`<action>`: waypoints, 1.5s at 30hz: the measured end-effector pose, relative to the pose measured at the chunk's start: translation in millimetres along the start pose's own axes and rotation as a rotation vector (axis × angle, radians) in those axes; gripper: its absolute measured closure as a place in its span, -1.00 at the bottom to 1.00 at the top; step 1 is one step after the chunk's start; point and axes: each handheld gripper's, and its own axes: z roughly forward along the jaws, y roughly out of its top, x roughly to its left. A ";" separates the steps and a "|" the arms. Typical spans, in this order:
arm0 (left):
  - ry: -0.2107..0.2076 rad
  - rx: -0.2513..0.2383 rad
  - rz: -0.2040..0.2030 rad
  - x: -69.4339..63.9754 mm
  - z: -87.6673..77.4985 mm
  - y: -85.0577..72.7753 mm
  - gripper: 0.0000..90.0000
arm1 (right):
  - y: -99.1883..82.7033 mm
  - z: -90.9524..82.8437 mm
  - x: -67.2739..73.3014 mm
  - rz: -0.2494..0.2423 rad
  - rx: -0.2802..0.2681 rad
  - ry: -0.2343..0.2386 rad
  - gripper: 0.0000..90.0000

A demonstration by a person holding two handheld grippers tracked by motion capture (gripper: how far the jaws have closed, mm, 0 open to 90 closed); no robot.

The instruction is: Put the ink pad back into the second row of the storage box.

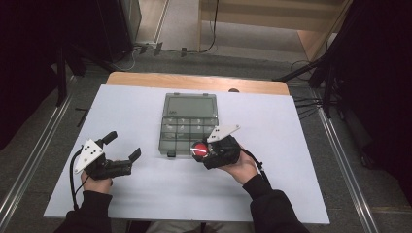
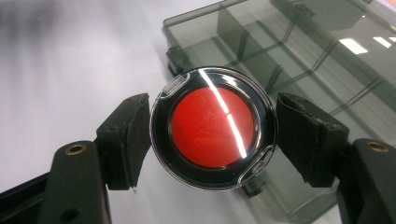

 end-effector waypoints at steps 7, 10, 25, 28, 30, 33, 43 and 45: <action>0.003 -0.011 -0.009 1.0 -2.1 0.1 -1.00 | 13.2 5.7 -13.4 0.001 0.007 -0.019 -0.32; 0.003 -0.009 -0.011 1.3 -2.1 0.2 -1.00 | 18.8 9.3 -18.6 -0.007 0.024 -0.027 -0.32; -0.005 -0.011 -0.009 0.2 -1.2 0.0 -1.00 | 19.3 31.4 -39.3 0.040 0.110 -0.053 -0.32; -0.009 -0.015 -0.009 -0.3 -1.2 0.1 -1.00 | 18.4 33.7 -40.0 0.055 0.121 -0.047 -0.32; -0.008 -0.012 -0.009 0.0 -1.1 0.0 -1.00 | 17.7 35.6 -40.3 0.057 0.128 -0.036 -0.32; -0.005 -0.013 -0.009 0.4 -1.3 0.0 -1.00 | 14.5 39.7 -41.6 0.106 0.153 -0.026 -0.73; -0.008 -0.012 -0.009 0.3 -1.3 -0.1 -1.00 | 14.7 22.6 -36.1 0.109 0.088 -0.069 -1.00; -0.008 -0.009 -0.008 0.3 -1.1 -0.2 -1.00 | 12.6 18.6 -36.1 0.136 0.078 -0.083 -1.00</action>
